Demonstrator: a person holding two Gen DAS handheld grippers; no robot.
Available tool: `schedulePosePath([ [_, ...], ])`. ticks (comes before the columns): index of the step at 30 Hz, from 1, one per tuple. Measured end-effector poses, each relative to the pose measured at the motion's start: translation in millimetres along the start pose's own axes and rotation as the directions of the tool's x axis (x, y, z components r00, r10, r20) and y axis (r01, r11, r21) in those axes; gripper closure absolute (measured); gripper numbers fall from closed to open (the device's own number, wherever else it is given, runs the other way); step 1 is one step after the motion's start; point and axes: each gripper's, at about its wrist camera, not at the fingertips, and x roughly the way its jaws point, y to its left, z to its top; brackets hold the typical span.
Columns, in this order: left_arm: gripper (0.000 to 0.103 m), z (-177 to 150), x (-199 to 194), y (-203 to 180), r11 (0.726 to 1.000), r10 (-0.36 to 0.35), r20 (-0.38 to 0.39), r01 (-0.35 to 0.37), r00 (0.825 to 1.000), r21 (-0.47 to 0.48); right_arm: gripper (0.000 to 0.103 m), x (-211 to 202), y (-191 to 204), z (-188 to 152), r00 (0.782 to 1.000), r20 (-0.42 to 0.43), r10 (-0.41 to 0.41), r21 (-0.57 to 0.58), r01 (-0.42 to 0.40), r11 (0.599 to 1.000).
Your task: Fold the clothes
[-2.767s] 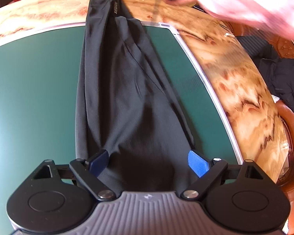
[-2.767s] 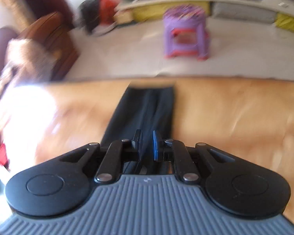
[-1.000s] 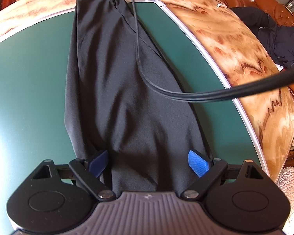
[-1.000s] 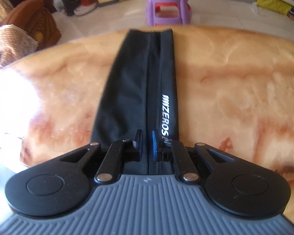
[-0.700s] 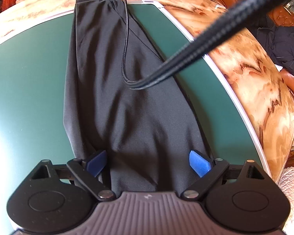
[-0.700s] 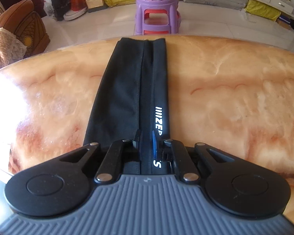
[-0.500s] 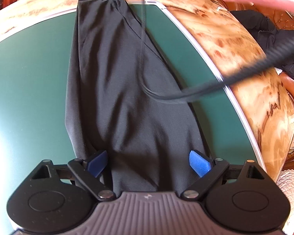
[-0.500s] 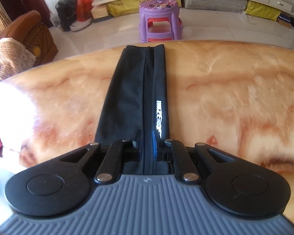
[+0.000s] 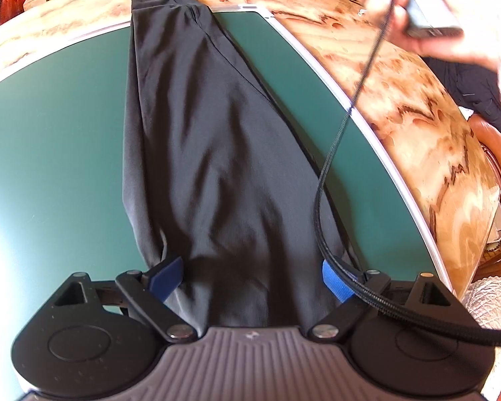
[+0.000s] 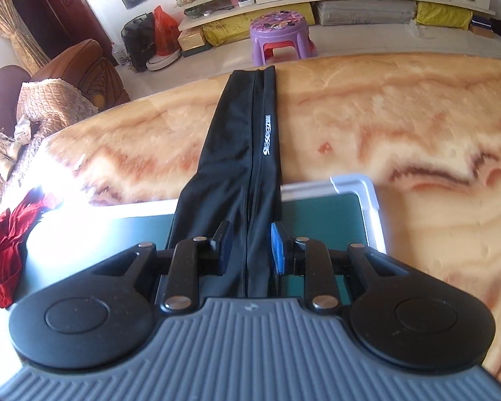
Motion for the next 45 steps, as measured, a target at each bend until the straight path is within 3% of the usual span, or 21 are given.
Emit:
schedulePosePath([
  [15, 0.009, -13.6, -6.4, 6.6, 1.000, 0.023, -0.030, -0.023, 0.999, 0.005, 0.073, -10.3, -15.7, -40.0, 0.999, -0.028, -0.028, 0.054, 0.030, 0.998],
  [45, 0.009, -36.3, -3.3, 4.2, 1.000, 0.022, -0.055, -0.023, 0.998, -0.012, 0.073, 10.3, -14.3, -43.5, 0.998, -0.050, -0.035, 0.057, 0.038, 0.998],
])
